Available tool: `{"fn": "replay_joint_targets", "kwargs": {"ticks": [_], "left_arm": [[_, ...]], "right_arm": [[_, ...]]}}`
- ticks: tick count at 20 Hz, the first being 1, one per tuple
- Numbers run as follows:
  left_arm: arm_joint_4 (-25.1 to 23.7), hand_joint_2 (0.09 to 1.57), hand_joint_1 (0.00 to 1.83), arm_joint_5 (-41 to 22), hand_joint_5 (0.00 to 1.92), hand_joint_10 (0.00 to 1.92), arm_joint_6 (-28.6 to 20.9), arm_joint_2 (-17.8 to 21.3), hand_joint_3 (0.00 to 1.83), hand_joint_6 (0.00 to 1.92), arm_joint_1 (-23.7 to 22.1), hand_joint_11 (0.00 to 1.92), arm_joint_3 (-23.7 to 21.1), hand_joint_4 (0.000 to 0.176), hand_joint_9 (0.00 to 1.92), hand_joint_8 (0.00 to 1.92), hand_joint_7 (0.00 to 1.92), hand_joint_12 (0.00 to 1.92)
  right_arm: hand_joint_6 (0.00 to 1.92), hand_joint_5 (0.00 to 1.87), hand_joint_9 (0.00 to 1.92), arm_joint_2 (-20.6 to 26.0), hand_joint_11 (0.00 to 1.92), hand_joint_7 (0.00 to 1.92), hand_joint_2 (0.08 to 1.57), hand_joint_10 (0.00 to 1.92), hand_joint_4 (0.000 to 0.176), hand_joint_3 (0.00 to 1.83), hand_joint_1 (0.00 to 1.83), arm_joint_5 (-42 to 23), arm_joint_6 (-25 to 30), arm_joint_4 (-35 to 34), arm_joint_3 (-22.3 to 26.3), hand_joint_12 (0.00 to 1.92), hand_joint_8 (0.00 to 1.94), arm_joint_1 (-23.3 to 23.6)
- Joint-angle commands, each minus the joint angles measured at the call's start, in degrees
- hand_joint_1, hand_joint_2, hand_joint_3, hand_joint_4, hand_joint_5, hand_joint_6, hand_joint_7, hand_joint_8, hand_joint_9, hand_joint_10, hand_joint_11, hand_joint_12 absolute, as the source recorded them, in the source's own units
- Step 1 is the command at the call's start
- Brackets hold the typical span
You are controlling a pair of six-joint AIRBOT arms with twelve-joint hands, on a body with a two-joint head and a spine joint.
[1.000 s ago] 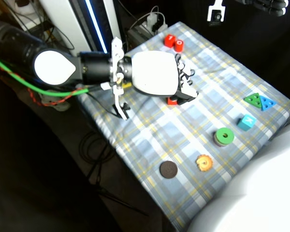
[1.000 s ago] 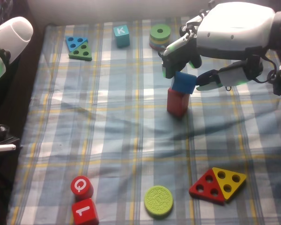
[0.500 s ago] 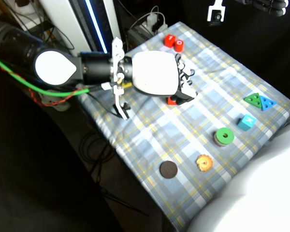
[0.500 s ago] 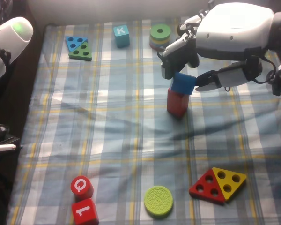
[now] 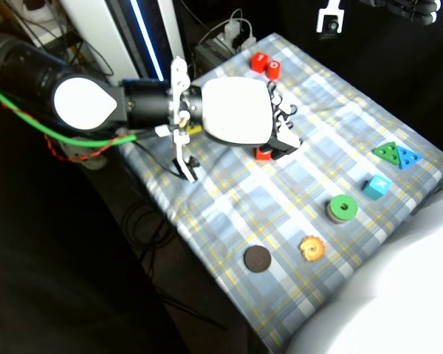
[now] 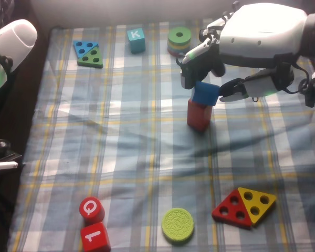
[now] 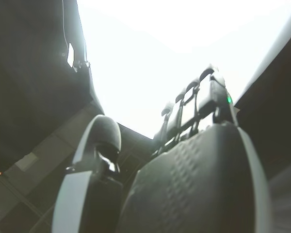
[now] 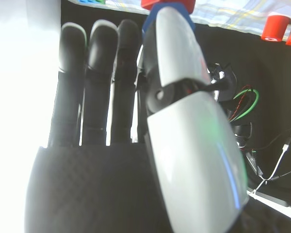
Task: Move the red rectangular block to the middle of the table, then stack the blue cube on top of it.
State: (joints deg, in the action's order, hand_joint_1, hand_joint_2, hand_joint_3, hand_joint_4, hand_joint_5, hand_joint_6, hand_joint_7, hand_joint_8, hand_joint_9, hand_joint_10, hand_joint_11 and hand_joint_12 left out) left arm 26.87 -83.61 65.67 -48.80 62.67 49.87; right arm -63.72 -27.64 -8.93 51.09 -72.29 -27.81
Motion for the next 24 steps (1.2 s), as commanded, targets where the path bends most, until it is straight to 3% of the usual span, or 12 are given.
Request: {"fn": "replay_joint_targets", "kwargs": {"ticks": [1, 2, 9, 11, 14, 15, 16, 17, 18, 20, 21, 24], "left_arm": [[-1.03, 1.47, 0.54, -7.38, 0.00, 0.00, -0.53, -0.20, 0.00, 0.00, -0.14, 0.00, 0.09, 0.050, 0.00, 0.00, 0.00, 0.00], [-1.03, 1.47, 0.49, -7.41, 0.00, 0.00, -0.53, -0.20, 0.00, 0.00, -0.14, 0.00, 0.09, 0.072, 0.00, 0.00, 0.00, 0.00], [-0.97, 1.47, 0.55, -7.49, 0.00, 0.00, -0.53, -0.21, 0.00, 0.00, -0.10, 0.00, 0.08, 0.054, 0.00, 0.00, 0.00, 0.00], [-0.96, 1.46, 0.52, -7.53, 0.00, 0.00, -0.53, -0.21, 0.00, 0.00, -0.10, 0.00, 0.07, 0.076, 0.00, 0.00, 0.00, 0.00], [-0.95, 1.47, 0.47, -7.64, 0.00, 0.00, -0.53, -0.20, 0.00, 0.00, -0.05, 0.00, 0.04, 0.073, 0.00, 0.00, 0.00, 0.00], [-0.94, 1.47, 0.50, -7.67, 0.00, 0.00, -0.53, -0.20, 0.00, 0.00, -0.05, 0.00, 0.04, 0.050, 0.00, 0.00, 0.00, 0.00], [-0.94, 1.47, 0.48, -7.68, 0.00, 0.00, -0.53, -0.20, 0.00, 0.00, -0.05, 0.00, 0.03, 0.055, 0.00, 0.00, 0.00, 0.00], [-0.94, 1.47, 0.51, -7.69, 0.00, 0.00, -0.53, -0.20, 0.00, 0.00, -0.05, 0.00, 0.03, 0.071, 0.00, 0.00, 0.00, 0.00], [-0.94, 1.47, 0.52, -7.70, 0.00, 0.00, -0.53, -0.20, 0.00, 0.00, -0.04, 0.00, 0.03, 0.066, 0.00, 0.00, 0.00, 0.00], [-0.94, 1.47, 0.51, -7.70, 0.00, 0.00, -0.53, -0.20, 0.00, 0.00, -0.04, 0.00, 0.03, 0.072, 0.00, 0.00, 0.00, 0.00], [-0.94, 1.47, 0.50, -7.72, 0.00, 0.00, -0.53, -0.20, 0.00, 0.00, -0.04, 0.00, 0.03, 0.061, 0.00, 0.00, 0.00, 0.00], [-0.93, 1.47, 0.52, -7.76, 0.00, 0.00, -0.53, -0.20, 0.00, 0.00, -0.03, 0.00, 0.01, 0.063, 0.00, 0.00, 0.00, 0.00]], "right_arm": [[1.09, 0.83, 0.75, -0.24, 0.44, 0.95, 1.17, 1.13, 0.000, 0.00, 1.22, -4.84, 0.19, -1.97, -0.15, 1.65, 1.22, 0.45], [1.11, 0.77, 0.69, -0.25, 0.35, 0.92, 1.19, 1.28, 0.000, 0.00, 1.23, -4.84, 0.20, -1.97, -0.16, 1.76, 1.31, 0.45], [1.22, 0.70, 0.67, -0.30, 0.27, 0.90, 1.21, 1.26, 0.000, 0.00, 1.21, -4.84, 0.40, -1.97, -0.25, 1.73, 1.32, 0.45], [1.23, 0.70, 0.69, -0.31, 0.30, 0.90, 1.21, 1.28, 0.000, 0.00, 1.21, -4.84, 0.41, -1.97, -0.26, 1.74, 1.32, 0.45], [1.25, 0.66, 0.69, -0.31, 0.27, 0.89, 1.22, 1.30, 0.000, 0.00, 1.22, -4.84, 0.45, -1.96, -0.25, 1.74, 1.36, 0.44], [1.30, 0.64, 0.65, -0.32, 0.21, 0.88, 1.23, 1.30, 0.000, 0.00, 1.21, -4.84, 0.45, -1.95, -0.24, 1.76, 1.35, 0.44], [0.81, 0.58, 0.61, -0.33, 0.15, 0.83, 1.19, 1.26, 0.000, 0.00, 1.30, -4.84, 0.45, -1.93, -0.24, 1.74, 1.28, 0.42], [0.50, 0.63, 0.59, -0.33, 0.10, 0.82, 1.19, 1.21, 0.000, 0.00, 1.32, -4.84, 0.45, -1.93, -0.24, 1.72, 1.27, 0.42], [0.33, 0.68, 0.59, -0.34, 0.08, 0.81, 1.18, 1.21, 0.000, 0.00, 1.32, -4.84, 0.48, -1.88, -0.24, 1.70, 1.27, 0.42], [0.22, 0.71, 0.57, -0.36, 0.03, 0.81, 1.18, 1.19, 0.000, 0.00, 1.32, -4.84, 0.59, -1.74, -0.24, 1.69, 1.27, 0.42], [0.09, 0.74, 0.59, -0.36, 0.03, 0.67, 1.13, 1.17, 0.000, 0.00, 1.23, -4.84, 0.65, -1.68, -0.24, 1.67, 0.90, 0.42], [0.04, 0.75, 0.62, -0.36, 0.00, 0.83, 1.17, 1.17, 0.000, 0.00, 1.32, -4.84, 0.99, -1.42, -0.24, 1.61, 1.22, 0.42]]}}
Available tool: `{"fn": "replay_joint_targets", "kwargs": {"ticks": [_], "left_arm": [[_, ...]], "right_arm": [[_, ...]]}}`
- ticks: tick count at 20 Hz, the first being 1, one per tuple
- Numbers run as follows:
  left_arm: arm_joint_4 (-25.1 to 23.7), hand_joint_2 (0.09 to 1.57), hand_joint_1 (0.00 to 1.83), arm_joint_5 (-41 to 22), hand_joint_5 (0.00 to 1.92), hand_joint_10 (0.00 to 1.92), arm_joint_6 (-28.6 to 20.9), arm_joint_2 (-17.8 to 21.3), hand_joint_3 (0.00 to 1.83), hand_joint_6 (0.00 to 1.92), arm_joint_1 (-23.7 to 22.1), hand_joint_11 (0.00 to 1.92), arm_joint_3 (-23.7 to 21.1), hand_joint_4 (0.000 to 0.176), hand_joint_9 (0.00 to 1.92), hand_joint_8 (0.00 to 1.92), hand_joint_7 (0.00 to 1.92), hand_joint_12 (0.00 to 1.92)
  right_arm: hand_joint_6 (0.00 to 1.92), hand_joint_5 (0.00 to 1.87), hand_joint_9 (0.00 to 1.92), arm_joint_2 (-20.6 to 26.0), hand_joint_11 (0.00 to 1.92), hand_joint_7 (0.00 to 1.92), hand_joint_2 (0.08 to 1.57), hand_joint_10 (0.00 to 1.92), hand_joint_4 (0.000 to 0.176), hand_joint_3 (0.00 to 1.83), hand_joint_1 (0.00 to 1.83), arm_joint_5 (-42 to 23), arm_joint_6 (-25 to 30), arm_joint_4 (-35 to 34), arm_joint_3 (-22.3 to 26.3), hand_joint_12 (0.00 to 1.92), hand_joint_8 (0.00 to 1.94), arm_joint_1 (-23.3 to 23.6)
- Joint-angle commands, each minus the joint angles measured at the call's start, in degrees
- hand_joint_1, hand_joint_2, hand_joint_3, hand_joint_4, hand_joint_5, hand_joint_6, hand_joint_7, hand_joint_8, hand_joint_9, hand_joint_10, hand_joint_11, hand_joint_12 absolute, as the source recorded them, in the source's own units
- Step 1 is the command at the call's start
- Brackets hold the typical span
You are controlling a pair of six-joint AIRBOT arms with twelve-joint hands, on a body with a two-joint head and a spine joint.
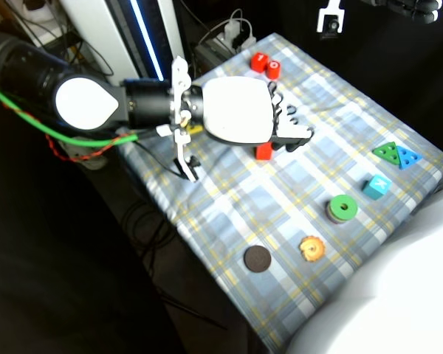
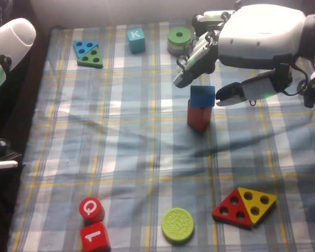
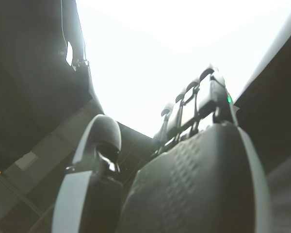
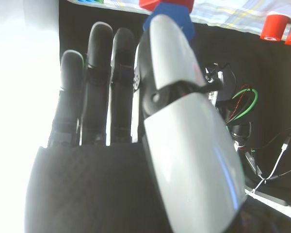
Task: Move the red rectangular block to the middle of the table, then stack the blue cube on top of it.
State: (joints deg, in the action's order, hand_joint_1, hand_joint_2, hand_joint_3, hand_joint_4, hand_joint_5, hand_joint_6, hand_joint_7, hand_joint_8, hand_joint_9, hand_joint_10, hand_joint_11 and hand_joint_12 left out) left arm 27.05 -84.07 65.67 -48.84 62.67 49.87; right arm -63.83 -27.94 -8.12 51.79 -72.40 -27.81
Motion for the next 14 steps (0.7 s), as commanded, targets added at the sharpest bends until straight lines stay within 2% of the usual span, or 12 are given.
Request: {"fn": "replay_joint_targets", "kwargs": {"ticks": [1, 2, 3, 5, 6, 8, 9, 10, 11, 12, 13, 14], "left_arm": [[-1.10, 1.47, 0.51, -7.33, 0.00, 0.00, -0.53, -0.16, 0.00, 0.00, -0.03, 0.00, 0.01, 0.056, 0.00, 0.00, 0.00, 0.00], [-1.07, 1.47, 0.50, -7.34, 0.00, 0.00, -0.53, -0.15, 0.00, 0.00, -0.03, 0.00, 0.01, 0.053, 0.00, 0.00, 0.00, 0.00], [-1.05, 1.48, 0.49, -7.35, 0.00, 0.00, -0.53, -0.15, 0.00, 0.00, -0.03, 0.00, 0.01, 0.046, 0.00, 0.00, 0.00, 0.00], [-1.05, 1.47, 0.50, -7.37, 0.00, 0.00, -0.53, -0.15, 0.00, 0.00, 0.00, 0.00, 0.00, 0.052, 0.00, 0.00, 0.00, 0.00], [-1.04, 1.47, 0.50, -7.37, 0.00, 0.00, -0.53, -0.15, 0.00, 0.00, 0.04, 0.00, 0.00, 0.063, 0.00, 0.00, 0.00, 0.00], [-1.02, 1.47, 0.50, -7.37, 0.00, 0.00, -0.53, -0.16, 0.00, 0.00, 0.07, 0.00, -0.01, 0.064, 0.00, 0.00, 0.00, 0.00], [-1.01, 1.47, 0.52, -7.37, 0.00, 0.00, -0.53, -0.15, 0.00, 0.00, 0.08, 0.00, -0.01, 0.066, 0.00, 0.00, 0.00, 0.00], [-0.96, 1.46, 0.54, -7.44, 0.00, 0.00, -0.53, -0.14, 0.00, 0.00, 0.12, 0.00, -0.05, 0.070, 0.00, 0.00, 0.00, 0.00], [-0.92, 1.47, 0.57, -7.53, 0.00, 0.00, -0.53, -0.13, 0.00, 0.00, 0.22, 0.00, -0.08, 0.045, 0.00, 0.00, 0.00, 0.00], [-0.89, 1.47, 0.56, -7.56, 0.00, 0.00, -0.53, -0.12, 0.00, 0.00, 0.30, 0.00, -0.11, 0.046, 0.00, 0.00, 0.00, 0.00], [-0.86, 1.47, 0.56, -7.57, 0.00, 0.00, -0.53, -0.12, 0.00, 0.00, 0.35, 0.00, -0.12, 0.046, 0.00, 0.00, 0.00, 0.00], [-0.85, 1.46, 0.56, -7.57, 0.00, 0.00, -0.53, -0.11, 0.00, 0.00, 0.38, 0.00, -0.13, 0.065, 0.00, 0.00, 0.00, 0.00]], "right_arm": [[0.03, 0.74, 0.64, -0.25, 0.00, 0.83, 1.17, 1.16, 0.000, 0.00, 1.32, -4.53, 0.33, -1.96, -0.14, 1.61, 1.24, 0.41], [0.02, 0.73, 0.63, -0.25, 0.00, 0.67, 1.11, 1.14, 0.000, 0.00, 1.24, -4.53, 0.60, -1.66, -0.14, 1.60, 0.95, 0.41], [0.01, 0.73, 0.59, -0.24, 0.00, 0.80, 1.15, 1.12, 0.000, 0.01, 1.31, -4.53, 1.14, -1.16, -0.14, 1.59, 1.18, 0.41], [0.00, 0.59, 0.37, -0.23, 0.00, 0.54, 1.07, 0.97, 0.000, 0.00, 1.20, -4.53, 2.01, -0.69, -0.10, 1.36, 0.60, 0.42], [0.00, 0.36, 0.24, -0.23, 0.00, 0.36, 1.03, 0.86, 0.000, 0.00, 1.21, -4.54, 2.26, -0.62, 0.06, 1.36, 0.30, 0.42], [0.00, 0.20, 0.15, -0.23, 0.00, 0.26, 1.00, 0.71, 0.014, 0.00, 1.18, -4.54, 2.29, -0.40, 0.88, 1.31, 0.12, 0.43], [0.00, 0.04, 0.05, -0.19, 0.00, 0.07, 0.97, 0.40, 0.064, 0.00, 1.10, -4.54, 2.29, -0.33, 1.26, 1.10, 0.03, 0.43], [0.00, 0.00, 0.00, 0.17, 0.00, 0.00, 0.92, 0.02, 0.041, 0.00, 1.04, -4.58, 2.28, -0.24, 1.76, 0.41, 0.00, 0.43], [0.00, 0.00, 0.00, 0.77, 0.00, 0.00, 0.92, 0.00, 0.005, 0.00, 0.93, -5.25, 2.26, -0.24, 2.28, 0.40, 0.00, 0.43], [0.00, 0.00, 0.00, 1.41, 0.00, 0.00, 0.93, 0.00, 0.023, 0.00, 0.86, -5.97, 2.25, -0.25, 2.80, 0.08, 0.00, 0.44], [0.00, 0.00, 0.00, 2.26, 0.00, 0.00, 0.93, 0.00, 0.023, 0.00, 0.86, -6.84, 2.22, -0.37, 3.49, 0.08, 0.00, 0.62], [0.00, 0.00, 0.00, 3.08, 0.00, 0.00, 0.89, 0.00, 0.165, 0.00, 0.76, -7.34, 1.24, -0.99, 4.20, 0.00, 0.00, 0.90]]}}
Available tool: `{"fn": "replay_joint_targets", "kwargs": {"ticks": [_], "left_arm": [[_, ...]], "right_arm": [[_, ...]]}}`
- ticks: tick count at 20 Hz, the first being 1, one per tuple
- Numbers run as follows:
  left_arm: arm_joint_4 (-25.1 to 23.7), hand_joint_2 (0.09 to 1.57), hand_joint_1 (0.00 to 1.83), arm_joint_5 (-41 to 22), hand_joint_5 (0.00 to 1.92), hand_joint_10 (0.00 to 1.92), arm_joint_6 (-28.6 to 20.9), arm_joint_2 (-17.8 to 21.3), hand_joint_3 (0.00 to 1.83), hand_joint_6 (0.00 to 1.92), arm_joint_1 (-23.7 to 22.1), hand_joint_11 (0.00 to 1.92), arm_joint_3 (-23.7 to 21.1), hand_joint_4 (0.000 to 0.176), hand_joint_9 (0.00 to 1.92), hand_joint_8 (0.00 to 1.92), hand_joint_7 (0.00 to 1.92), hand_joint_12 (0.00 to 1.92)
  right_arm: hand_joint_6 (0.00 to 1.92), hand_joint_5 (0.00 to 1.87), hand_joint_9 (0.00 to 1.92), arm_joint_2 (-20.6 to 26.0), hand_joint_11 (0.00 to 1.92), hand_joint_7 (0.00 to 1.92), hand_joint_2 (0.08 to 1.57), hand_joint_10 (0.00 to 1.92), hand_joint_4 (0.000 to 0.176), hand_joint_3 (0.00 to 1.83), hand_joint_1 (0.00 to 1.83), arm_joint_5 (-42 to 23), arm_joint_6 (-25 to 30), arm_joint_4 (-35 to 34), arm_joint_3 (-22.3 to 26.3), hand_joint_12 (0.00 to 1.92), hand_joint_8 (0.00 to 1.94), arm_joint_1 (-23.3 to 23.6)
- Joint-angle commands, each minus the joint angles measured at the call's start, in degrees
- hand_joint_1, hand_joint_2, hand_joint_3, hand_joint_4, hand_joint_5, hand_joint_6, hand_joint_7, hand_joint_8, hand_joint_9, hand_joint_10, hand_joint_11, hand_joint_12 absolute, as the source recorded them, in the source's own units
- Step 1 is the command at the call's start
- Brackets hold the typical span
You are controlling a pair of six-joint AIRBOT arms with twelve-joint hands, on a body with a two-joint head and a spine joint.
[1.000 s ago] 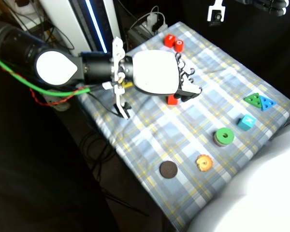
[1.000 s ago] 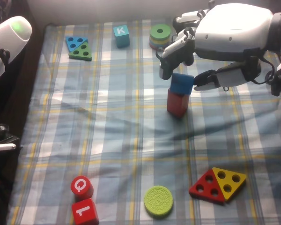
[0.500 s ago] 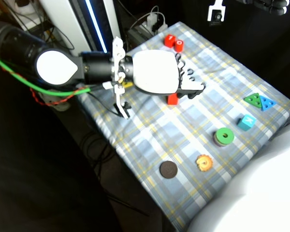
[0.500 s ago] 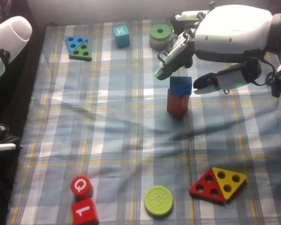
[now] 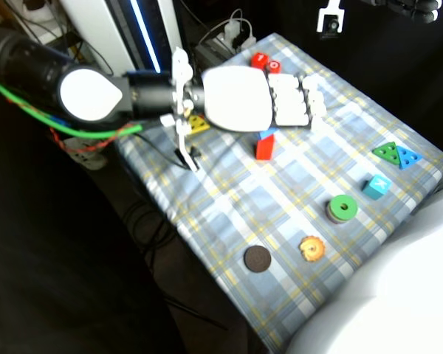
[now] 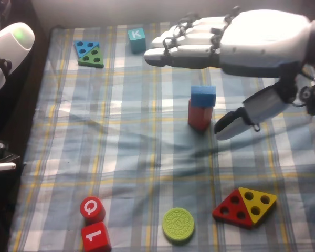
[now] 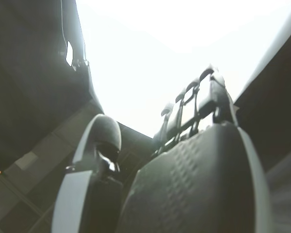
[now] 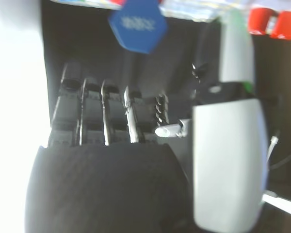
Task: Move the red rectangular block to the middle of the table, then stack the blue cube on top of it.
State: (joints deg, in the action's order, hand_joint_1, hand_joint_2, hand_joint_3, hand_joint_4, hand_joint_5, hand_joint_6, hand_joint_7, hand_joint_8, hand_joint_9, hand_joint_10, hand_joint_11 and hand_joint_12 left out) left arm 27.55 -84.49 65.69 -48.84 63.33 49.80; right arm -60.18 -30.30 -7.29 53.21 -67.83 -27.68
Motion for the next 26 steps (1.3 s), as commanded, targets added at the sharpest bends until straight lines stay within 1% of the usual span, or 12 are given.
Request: {"fn": "replay_joint_targets", "kwargs": {"ticks": [1, 2, 3, 6, 10, 12, 14, 16, 21, 23, 24, 26], "left_arm": [[-1.35, 1.46, 0.56, -7.15, 0.00, 0.00, -0.55, -0.10, 0.00, 0.00, -0.25, 0.00, -0.09, 0.063, 0.00, 0.00, 0.00, 0.00], [-1.35, 1.46, 0.59, -7.14, 0.00, 0.00, -0.55, -0.07, 0.00, 0.00, -0.19, 0.00, -0.11, 0.051, 0.00, 0.00, 0.00, 0.00], [-1.35, 1.45, 0.59, -7.15, 0.00, 0.00, -0.55, -0.06, 0.00, 0.00, -0.08, 0.00, -0.13, 0.057, 0.00, 0.00, 0.00, 0.00], [-1.35, 1.44, 0.57, -7.14, 0.00, 0.00, -0.74, 0.14, 0.00, 0.00, 0.26, 0.00, -0.22, 0.059, 0.00, 0.00, 0.00, 0.00], [-1.51, 1.43, 0.55, -7.10, 0.00, 0.00, -0.91, 0.61, 0.00, 0.00, 0.51, 0.00, -0.38, 0.071, 0.00, 0.00, 0.00, 0.00], [-1.92, 1.41, 0.57, -7.05, 0.00, 0.00, -0.95, 1.02, 0.00, 0.00, 0.51, 0.00, -0.58, 0.074, 0.00, 0.00, 0.00, 0.00], [-2.13, 1.41, 0.58, -7.17, 0.00, 0.00, -1.04, 1.43, 0.00, 0.00, 0.51, 0.00, -0.69, 0.060, 0.00, 0.00, 0.00, 0.00], [-2.58, 1.40, 0.52, -7.53, 0.00, 0.00, -1.29, 1.79, 0.00, 0.00, 0.49, 0.00, -0.80, 0.064, 0.00, 0.00, 0.00, 0.00], [-3.68, 1.43, 0.40, -8.67, 0.00, 0.00, -1.41, 2.54, 0.01, 0.00, -0.02, 0.01, -0.78, 0.068, 0.00, 0.00, 0.00, 0.00], [-3.92, 1.43, 0.32, -9.56, 0.00, 0.00, -2.09, 2.74, 0.01, 0.00, -0.04, 0.00, -0.72, 0.097, 0.00, 0.00, 0.00, 0.01], [-4.20, 1.41, 0.19, -10.12, 0.00, 0.00, -2.28, 2.96, 0.00, 0.00, -0.04, 0.00, -0.69, 0.094, 0.00, 0.00, 0.00, 0.00], [-4.75, 1.39, 0.21, -10.87, 0.00, 0.00, -2.51, 3.24, 0.00, 0.00, -0.40, 0.00, -0.65, 0.106, 0.00, 0.00, 0.00, 0.00]], "right_arm": [[0.00, 0.00, 0.00, 0.39, 0.00, 0.00, 0.90, 0.00, 0.174, 0.00, 0.74, -5.23, -0.84, -3.20, 0.47, 0.00, 0.00, 1.00], [0.00, 0.00, 0.00, 2.37, 0.00, 0.00, 0.90, 0.00, 0.165, 0.00, 0.72, -5.83, -4.08, -5.64, 2.10, 0.00, 0.00, 1.19], [0.00, 0.00, 0.00, 3.44, 0.00, 0.00, 0.87, 0.00, 0.112, 0.00, 0.67, -6.23, -5.16, -6.69, 2.79, 0.00, 0.00, 1.19], [0.00, 0.00, 0.00, 7.29, 0.00, 0.00, 0.89, 0.00, 0.167, 0.00, 0.62, -7.45, -9.69, -11.93, 5.13, 0.00, 0.00, 1.19], [0.00, 0.00, 0.00, 11.71, 0.00, 0.00, 0.84, 0.00, 0.176, 0.00, 0.73, -8.18, -12.63, -17.59, 6.97, 0.00, 0.00, 1.19], [0.00, 0.00, 0.00, 14.17, 0.00, 0.00, 0.86, 0.00, 0.128, 0.00, 0.61, -8.69, -18.06, -22.35, 8.70, 0.00, 0.00, 1.19], [0.00, 0.00, 0.00, 15.19, 0.00, 0.00, 0.83, 0.00, 0.162, 0.00, 0.37, -11.16, -20.92, -27.03, 9.16, 0.00, 0.00, 0.51], [0.00, 0.00, 0.00, 16.00, 0.00, 0.00, 1.13, 0.00, 0.110, 0.02, 0.03, -15.73, -23.85, -33.08, 9.63, 0.00, 0.00, -1.99], [0.00, 0.00, 0.00, 16.66, 0.00, 0.00, 1.17, 0.00, 0.104, 0.01, 0.12, -28.52, -28.15, -44.46, 10.84, 0.00, 0.00, -9.55], [0.00, 0.00, 0.00, 16.71, 0.00, 0.00, 1.19, 0.00, 0.070, 0.01, 0.09, -34.05, -29.45, -48.16, 11.59, 0.00, 0.00, -13.37], [0.00, 0.00, 0.00, 16.81, 0.00, 0.00, 1.22, 0.00, 0.014, 0.01, 0.05, -38.25, -30.58, -50.98, 12.26, 0.00, 0.00, -16.29], [0.00, 0.00, 0.00, 16.92, 0.00, 0.00, 1.21, 0.00, 0.029, 0.00, 0.04, -45.53, -30.92, -54.91, 13.06, 0.00, 0.00, -20.80]]}}
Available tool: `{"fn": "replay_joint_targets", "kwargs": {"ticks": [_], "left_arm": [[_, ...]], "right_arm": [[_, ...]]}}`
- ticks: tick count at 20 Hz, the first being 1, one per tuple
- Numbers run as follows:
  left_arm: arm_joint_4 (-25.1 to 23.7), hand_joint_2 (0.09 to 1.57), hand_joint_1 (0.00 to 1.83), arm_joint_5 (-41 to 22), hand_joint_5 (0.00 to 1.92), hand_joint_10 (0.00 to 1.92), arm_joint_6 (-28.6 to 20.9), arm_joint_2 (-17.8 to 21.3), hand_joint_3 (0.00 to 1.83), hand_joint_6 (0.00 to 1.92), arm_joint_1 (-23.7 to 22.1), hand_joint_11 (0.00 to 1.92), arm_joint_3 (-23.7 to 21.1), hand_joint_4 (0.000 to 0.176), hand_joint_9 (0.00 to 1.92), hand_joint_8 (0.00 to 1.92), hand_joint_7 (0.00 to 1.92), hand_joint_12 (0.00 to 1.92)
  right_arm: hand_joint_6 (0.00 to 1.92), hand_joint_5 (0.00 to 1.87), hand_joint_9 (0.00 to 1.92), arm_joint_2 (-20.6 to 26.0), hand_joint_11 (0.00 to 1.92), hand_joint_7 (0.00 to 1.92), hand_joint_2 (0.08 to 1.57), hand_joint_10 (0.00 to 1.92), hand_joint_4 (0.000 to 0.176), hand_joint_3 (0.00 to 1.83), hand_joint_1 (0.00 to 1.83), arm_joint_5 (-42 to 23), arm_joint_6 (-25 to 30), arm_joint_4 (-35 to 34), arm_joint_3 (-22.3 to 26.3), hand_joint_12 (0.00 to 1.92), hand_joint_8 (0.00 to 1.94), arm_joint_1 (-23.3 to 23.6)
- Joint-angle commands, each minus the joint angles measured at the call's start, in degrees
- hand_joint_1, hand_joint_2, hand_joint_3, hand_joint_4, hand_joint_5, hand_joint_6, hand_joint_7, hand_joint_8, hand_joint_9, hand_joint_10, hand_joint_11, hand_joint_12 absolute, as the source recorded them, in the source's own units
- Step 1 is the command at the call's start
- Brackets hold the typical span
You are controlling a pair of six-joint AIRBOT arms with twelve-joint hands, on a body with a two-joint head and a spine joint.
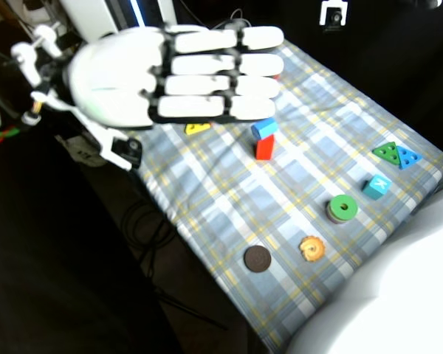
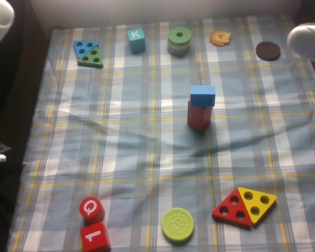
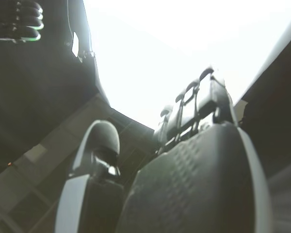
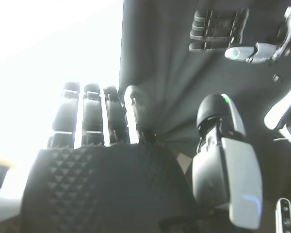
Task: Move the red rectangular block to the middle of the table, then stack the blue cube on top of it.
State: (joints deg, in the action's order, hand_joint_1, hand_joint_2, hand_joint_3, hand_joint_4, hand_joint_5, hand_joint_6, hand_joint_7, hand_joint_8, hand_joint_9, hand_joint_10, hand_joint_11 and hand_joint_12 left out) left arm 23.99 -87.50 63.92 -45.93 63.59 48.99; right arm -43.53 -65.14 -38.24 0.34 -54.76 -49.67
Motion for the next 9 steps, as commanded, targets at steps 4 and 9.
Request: {"fn": "replay_joint_targets", "kwargs": {"ticks": [4, 9], "left_arm": [[-2.78, 1.45, 0.27, -8.16, 0.00, 0.00, -0.95, 0.39, 0.01, 0.00, -1.34, 0.00, 0.25, 0.135, 0.00, 0.00, 0.00, 0.00], [-4.32, 1.37, 0.35, -9.69, 0.00, 0.00, -1.78, 0.98, 0.00, 0.00, -1.37, 0.00, -0.22, 0.149, 0.00, 0.00, 0.00, 0.00]], "right_arm": [[0.00, 0.00, 0.00, 0.26, 0.00, 0.00, 1.15, 0.00, 0.053, 0.00, 0.37, -17.72, 0.03, -5.19, 0.57, 0.00, 0.00, -3.57], [0.00, 0.01, 0.00, 0.21, 0.00, 0.00, 1.24, 0.00, 0.079, 0.01, 0.34, -20.74, 0.03, -4.95, 0.90, 0.00, 0.00, -3.69]]}}
